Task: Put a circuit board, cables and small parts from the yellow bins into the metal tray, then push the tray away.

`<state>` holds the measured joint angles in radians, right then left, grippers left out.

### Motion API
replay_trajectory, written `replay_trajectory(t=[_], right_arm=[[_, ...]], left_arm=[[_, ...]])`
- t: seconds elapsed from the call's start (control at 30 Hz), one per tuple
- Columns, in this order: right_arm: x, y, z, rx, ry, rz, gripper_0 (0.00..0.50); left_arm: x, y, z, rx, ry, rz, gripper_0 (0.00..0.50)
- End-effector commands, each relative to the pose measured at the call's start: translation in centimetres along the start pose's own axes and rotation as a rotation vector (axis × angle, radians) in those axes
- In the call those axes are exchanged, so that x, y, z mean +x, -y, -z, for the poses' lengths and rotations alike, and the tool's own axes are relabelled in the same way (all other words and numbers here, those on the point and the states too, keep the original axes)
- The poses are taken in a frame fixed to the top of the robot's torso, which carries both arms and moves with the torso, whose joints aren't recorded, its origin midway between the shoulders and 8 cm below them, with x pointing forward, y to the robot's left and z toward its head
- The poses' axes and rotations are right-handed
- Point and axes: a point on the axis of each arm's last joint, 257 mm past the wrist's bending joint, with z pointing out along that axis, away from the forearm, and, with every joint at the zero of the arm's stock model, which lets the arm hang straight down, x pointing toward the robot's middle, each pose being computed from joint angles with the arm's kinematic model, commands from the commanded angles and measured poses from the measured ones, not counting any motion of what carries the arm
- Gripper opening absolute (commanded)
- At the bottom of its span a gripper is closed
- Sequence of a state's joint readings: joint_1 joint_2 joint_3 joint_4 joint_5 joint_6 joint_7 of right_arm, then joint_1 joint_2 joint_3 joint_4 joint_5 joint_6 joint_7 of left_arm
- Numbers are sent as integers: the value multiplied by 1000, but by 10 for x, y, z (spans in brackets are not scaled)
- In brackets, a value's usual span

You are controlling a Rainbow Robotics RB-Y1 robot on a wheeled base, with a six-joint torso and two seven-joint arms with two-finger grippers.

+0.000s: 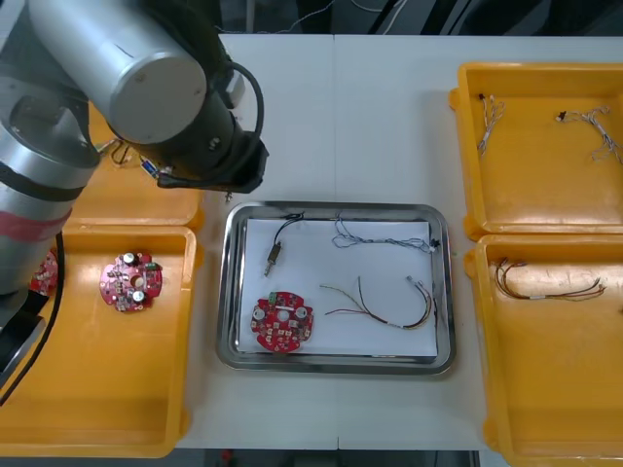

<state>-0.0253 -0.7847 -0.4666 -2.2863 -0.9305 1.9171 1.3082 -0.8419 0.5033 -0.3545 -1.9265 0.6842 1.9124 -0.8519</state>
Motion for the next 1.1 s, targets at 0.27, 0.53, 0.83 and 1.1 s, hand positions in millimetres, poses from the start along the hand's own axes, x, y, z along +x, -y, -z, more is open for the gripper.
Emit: replay_trajectory(t=[0.27, 0.53, 0.83, 1.1], right_arm=[[4, 4, 5, 18, -16, -26, 500], [4, 3, 5, 12, -17, -35, 500], [4, 1, 5, 6, -19, -45, 500], [4, 1, 5, 4, -19, -51, 500]], left_arm=[[25, 70, -13, 36, 2, -48, 0], [34, 86, -41, 54, -10, -58, 0], [39, 96, -71, 60, -16, -48, 0], [48, 98, -92, 66, -13, -43, 0]])
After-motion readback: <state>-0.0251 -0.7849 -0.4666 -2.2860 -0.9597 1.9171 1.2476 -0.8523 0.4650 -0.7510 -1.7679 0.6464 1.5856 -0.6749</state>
